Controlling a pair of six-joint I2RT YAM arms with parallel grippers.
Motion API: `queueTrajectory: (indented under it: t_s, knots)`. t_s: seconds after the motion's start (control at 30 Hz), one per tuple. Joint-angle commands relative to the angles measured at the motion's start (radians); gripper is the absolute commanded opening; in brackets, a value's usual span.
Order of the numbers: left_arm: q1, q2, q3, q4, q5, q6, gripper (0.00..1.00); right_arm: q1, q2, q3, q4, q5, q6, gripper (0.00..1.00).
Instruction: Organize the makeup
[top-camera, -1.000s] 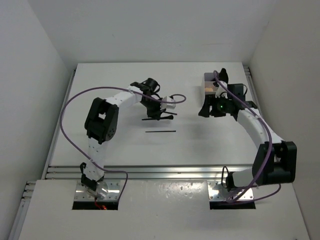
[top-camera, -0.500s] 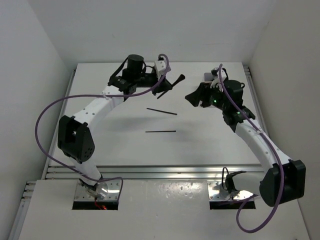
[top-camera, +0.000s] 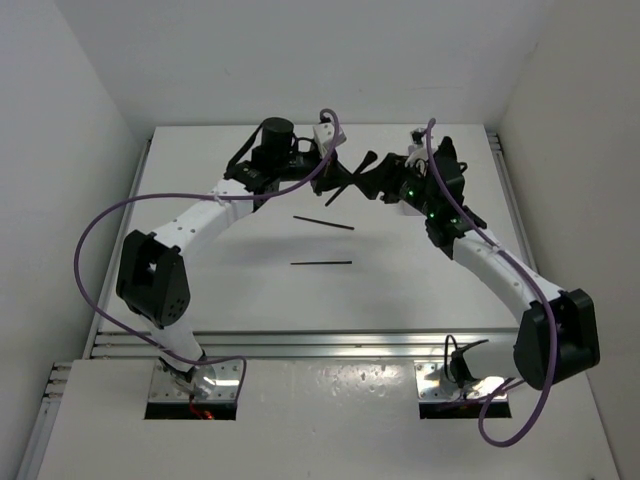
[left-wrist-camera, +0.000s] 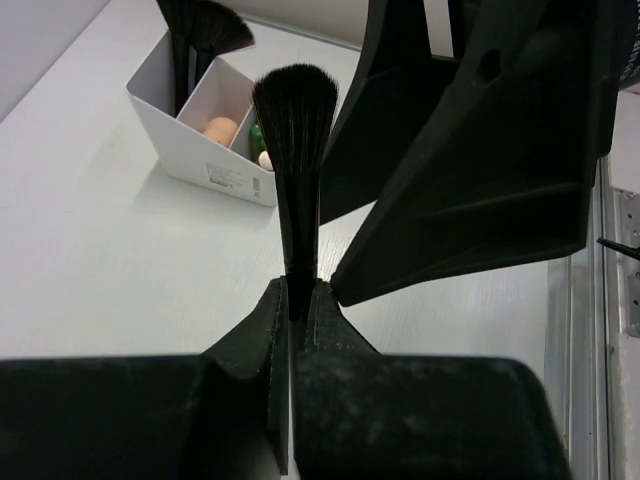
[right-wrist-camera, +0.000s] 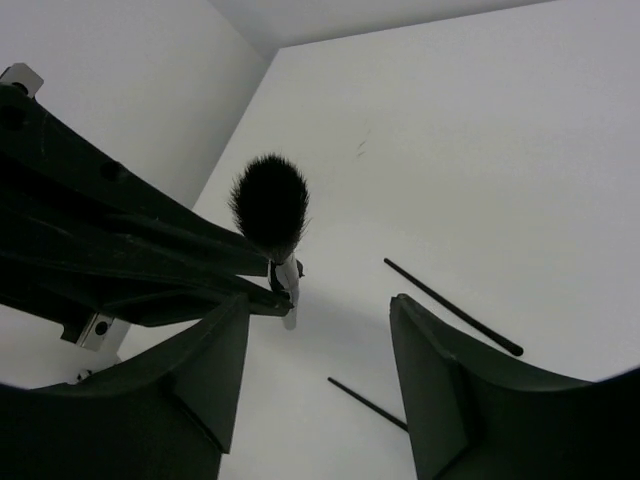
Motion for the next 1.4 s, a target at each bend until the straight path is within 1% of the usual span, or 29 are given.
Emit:
queueTrajectory:
  t_s: [0.0,0.13,0.27,0.43,0.47,0.6,0.7,0.8,1.0,1.03,1.07,1.17,1.2,1.27,1.3,1.33,1.37]
  knots:
    - [-0.007,-0.049,-0.013,0.055,0.009,-0.021,0.0,0.013,0.022,0.057,0.047,0.045,0.022,0.56]
    - [-0.016,-0.058,-0.037,0.043,0.009,-0.021,0.0,0.025,0.042,0.058,0.117,0.062,-0.004,0.51]
    - [-0.016,-0.058,-0.055,0.043,0.009,-0.01,0.0,0.028,0.06,0.075,0.1,0.056,-0.006,0.46]
    - [-0.007,-0.058,-0.046,0.043,0.009,-0.01,0.0,0.022,0.054,0.051,0.128,0.058,0.017,0.46]
    - [-0.007,-0.058,-0.046,0.043,0.009,-0.01,0.0,0.015,0.029,0.046,0.128,0.059,0.016,0.46]
    - [0.002,-0.049,-0.046,0.043,0.018,-0.019,0.0,0.011,0.001,0.035,0.114,0.116,-0.016,0.46]
    - [0.002,-0.04,-0.037,0.043,0.018,-0.019,0.0,0.015,0.033,0.048,0.102,0.108,0.009,0.46]
    - [0.002,-0.031,-0.028,0.043,0.018,-0.019,0.0,0.019,0.054,0.052,0.125,0.088,0.039,0.46]
    - [-0.007,-0.02,-0.01,0.052,0.018,-0.019,0.0,0.033,0.091,0.075,0.12,0.072,0.054,0.45]
    - [-0.007,-0.02,-0.009,0.052,0.018,-0.019,0.0,0.035,0.097,0.074,0.123,0.065,0.063,0.43]
    - [-0.007,-0.02,-0.009,0.052,0.009,-0.019,0.0,0.039,0.113,0.077,0.145,0.055,0.078,0.34]
    - [-0.016,-0.009,-0.009,0.052,0.0,-0.019,0.0,0.039,0.137,0.08,0.177,0.035,0.099,0.16]
    - [-0.016,-0.009,-0.009,0.042,0.0,-0.006,0.0,0.044,0.139,0.084,0.175,0.032,0.1,0.07]
    - [-0.026,-0.009,-0.009,0.02,-0.023,0.005,0.0,0.042,0.137,0.086,0.172,0.036,0.099,0.0]
    - [-0.026,-0.009,-0.009,0.02,-0.043,0.005,0.05,0.042,0.139,0.084,0.172,0.033,0.092,0.0]
    - [-0.026,-0.009,-0.009,0.011,-0.056,0.005,0.13,0.042,0.139,0.084,0.168,0.044,0.059,0.0]
    - [-0.026,-0.009,-0.009,-0.006,-0.085,0.005,0.37,0.042,0.134,0.086,0.162,0.05,0.044,0.0]
